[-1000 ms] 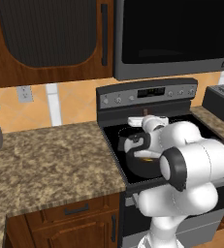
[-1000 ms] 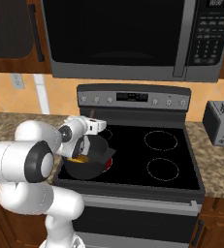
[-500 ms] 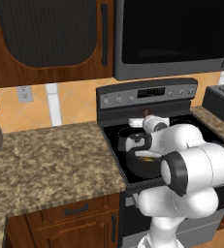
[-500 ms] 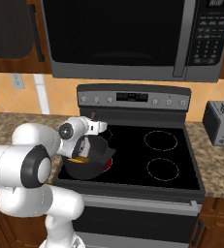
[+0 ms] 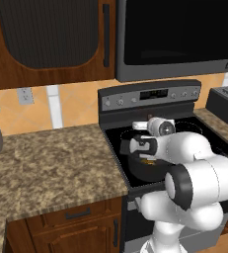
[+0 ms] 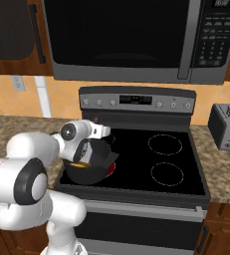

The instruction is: Put the avocado and corn in the pot. Retrieve the spatula and lightly stir the vegetables in the pot.

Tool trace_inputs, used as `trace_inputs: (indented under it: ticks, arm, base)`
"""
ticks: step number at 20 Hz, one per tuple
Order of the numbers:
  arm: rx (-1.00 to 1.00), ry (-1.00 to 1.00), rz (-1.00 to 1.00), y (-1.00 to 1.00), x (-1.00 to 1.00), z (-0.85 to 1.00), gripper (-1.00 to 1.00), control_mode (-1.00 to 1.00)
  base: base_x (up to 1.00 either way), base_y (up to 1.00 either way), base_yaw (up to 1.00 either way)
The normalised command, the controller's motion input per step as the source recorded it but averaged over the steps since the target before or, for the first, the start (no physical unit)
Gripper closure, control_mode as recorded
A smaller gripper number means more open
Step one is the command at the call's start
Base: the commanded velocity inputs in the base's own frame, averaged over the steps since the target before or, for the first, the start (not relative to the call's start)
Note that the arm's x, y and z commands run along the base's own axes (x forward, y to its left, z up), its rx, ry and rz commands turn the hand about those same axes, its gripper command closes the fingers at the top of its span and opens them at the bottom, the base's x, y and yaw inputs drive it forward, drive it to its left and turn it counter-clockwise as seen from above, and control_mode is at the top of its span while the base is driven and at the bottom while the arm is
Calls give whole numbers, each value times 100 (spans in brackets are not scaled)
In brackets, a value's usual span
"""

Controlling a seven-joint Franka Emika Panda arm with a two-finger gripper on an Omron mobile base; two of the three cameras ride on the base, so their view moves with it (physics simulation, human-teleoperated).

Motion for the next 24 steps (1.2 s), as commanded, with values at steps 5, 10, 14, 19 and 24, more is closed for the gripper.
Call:
trace_inputs:
  ticks: [5,10,14,19,24]
  arm:
    - [0,-2,0,0,49,-95,100,-100]
    - [0,-16,0,0,-40,-83,100,-100]
    - [1,-6,0,-8,0,3,100,-100]
    - [1,-7,0,-17,-28,50,100,-100]
    - [0,7,0,-2,-38,-8,100,-100]
  base:
    - [0,0,0]
    - [0,0,0]
    - [0,0,0]
    - [0,0,0]
    - [0,0,0]
